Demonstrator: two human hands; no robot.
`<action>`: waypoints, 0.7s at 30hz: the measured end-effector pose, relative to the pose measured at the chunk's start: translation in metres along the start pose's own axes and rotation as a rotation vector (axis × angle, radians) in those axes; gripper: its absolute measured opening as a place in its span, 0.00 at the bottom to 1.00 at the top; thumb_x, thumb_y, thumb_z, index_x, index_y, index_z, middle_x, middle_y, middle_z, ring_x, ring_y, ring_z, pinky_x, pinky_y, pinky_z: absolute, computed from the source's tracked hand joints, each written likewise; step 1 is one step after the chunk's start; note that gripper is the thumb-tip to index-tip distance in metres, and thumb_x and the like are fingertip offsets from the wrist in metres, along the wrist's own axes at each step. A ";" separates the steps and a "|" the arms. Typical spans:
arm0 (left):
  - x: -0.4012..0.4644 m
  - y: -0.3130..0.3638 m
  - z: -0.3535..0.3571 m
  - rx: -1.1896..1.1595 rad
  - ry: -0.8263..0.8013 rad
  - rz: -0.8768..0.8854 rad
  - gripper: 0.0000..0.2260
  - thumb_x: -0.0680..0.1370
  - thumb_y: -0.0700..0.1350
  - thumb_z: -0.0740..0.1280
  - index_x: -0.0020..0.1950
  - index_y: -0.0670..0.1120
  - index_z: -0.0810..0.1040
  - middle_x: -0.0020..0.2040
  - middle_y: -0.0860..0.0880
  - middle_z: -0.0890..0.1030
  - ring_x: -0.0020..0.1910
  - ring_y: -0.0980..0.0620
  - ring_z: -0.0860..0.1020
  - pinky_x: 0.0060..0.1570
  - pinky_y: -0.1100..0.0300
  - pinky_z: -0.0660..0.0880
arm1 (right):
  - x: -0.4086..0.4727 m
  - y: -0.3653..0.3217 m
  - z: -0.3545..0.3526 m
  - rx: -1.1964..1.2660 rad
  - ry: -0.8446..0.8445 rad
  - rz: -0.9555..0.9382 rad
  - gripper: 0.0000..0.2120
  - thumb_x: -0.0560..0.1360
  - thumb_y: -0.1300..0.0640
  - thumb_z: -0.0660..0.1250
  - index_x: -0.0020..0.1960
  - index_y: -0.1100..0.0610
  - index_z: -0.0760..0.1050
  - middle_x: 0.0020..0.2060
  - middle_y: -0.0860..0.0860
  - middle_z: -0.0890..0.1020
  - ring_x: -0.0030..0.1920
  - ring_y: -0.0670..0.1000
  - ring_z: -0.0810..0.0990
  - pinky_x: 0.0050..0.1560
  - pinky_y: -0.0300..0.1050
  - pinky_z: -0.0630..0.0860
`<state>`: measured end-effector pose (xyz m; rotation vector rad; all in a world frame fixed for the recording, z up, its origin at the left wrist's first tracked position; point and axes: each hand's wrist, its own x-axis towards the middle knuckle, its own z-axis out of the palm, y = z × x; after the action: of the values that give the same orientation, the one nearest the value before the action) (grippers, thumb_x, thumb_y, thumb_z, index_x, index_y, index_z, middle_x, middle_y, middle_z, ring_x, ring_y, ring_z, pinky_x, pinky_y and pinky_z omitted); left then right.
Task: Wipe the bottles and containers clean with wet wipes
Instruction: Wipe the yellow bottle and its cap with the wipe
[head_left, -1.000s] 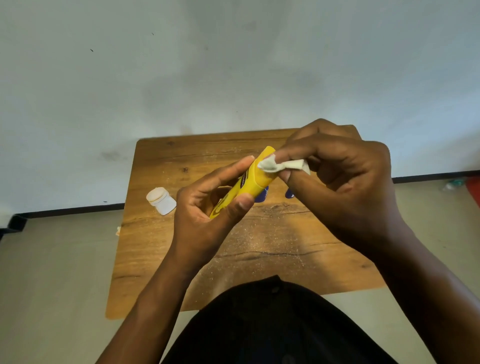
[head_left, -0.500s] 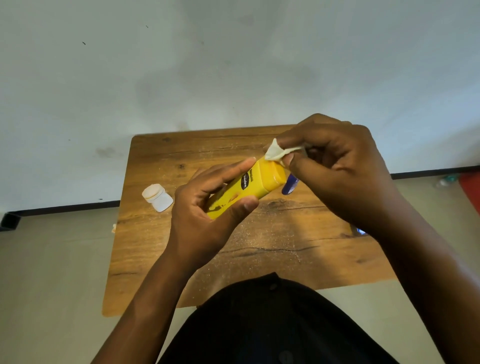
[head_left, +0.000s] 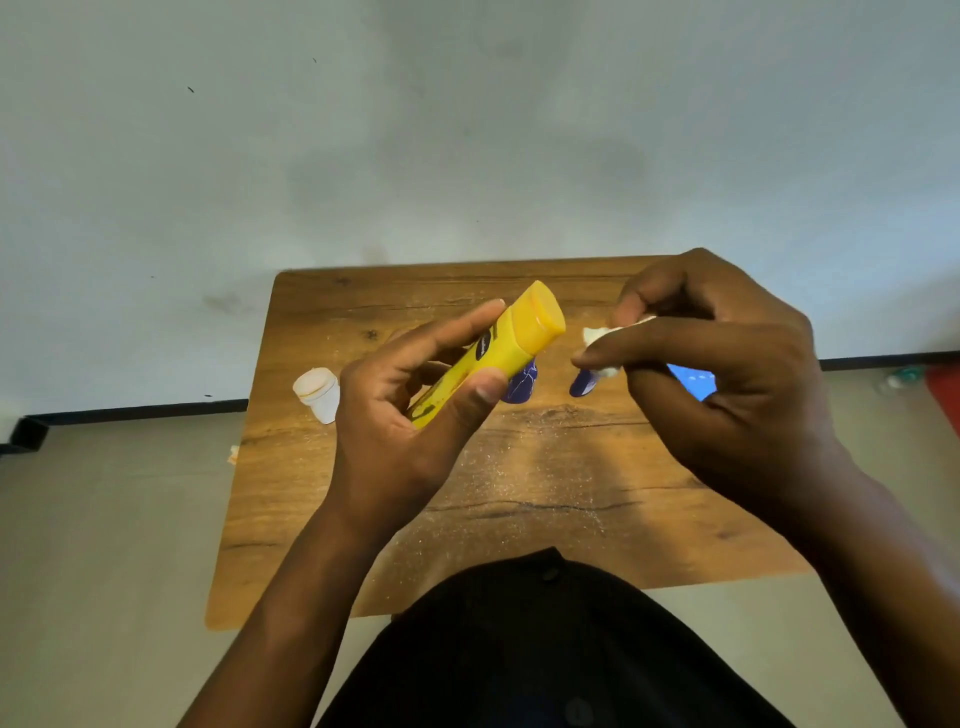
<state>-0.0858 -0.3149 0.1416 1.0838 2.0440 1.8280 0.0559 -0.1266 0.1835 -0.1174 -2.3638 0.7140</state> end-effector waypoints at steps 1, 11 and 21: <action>0.000 0.000 0.000 0.010 0.006 -0.004 0.20 0.79 0.51 0.70 0.70 0.46 0.81 0.63 0.50 0.85 0.62 0.43 0.83 0.53 0.38 0.82 | -0.001 -0.001 -0.001 0.020 0.029 0.018 0.14 0.74 0.72 0.68 0.49 0.57 0.88 0.46 0.57 0.81 0.45 0.52 0.80 0.42 0.43 0.74; 0.000 0.003 0.006 0.107 0.051 0.004 0.21 0.78 0.55 0.71 0.69 0.49 0.81 0.62 0.54 0.85 0.60 0.47 0.84 0.50 0.43 0.83 | 0.004 -0.025 0.016 -0.033 0.097 -0.009 0.12 0.76 0.67 0.71 0.57 0.59 0.87 0.52 0.58 0.82 0.53 0.50 0.80 0.48 0.37 0.76; -0.002 0.008 0.013 -0.026 0.073 -0.022 0.19 0.80 0.49 0.70 0.67 0.41 0.83 0.60 0.49 0.87 0.59 0.49 0.85 0.52 0.50 0.84 | 0.004 -0.032 0.024 0.160 0.283 0.180 0.11 0.78 0.62 0.76 0.59 0.60 0.83 0.52 0.48 0.85 0.53 0.50 0.86 0.49 0.52 0.84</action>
<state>-0.0735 -0.3058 0.1453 0.9975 2.0578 1.9046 0.0413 -0.1635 0.1873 -0.3421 -2.0360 0.9060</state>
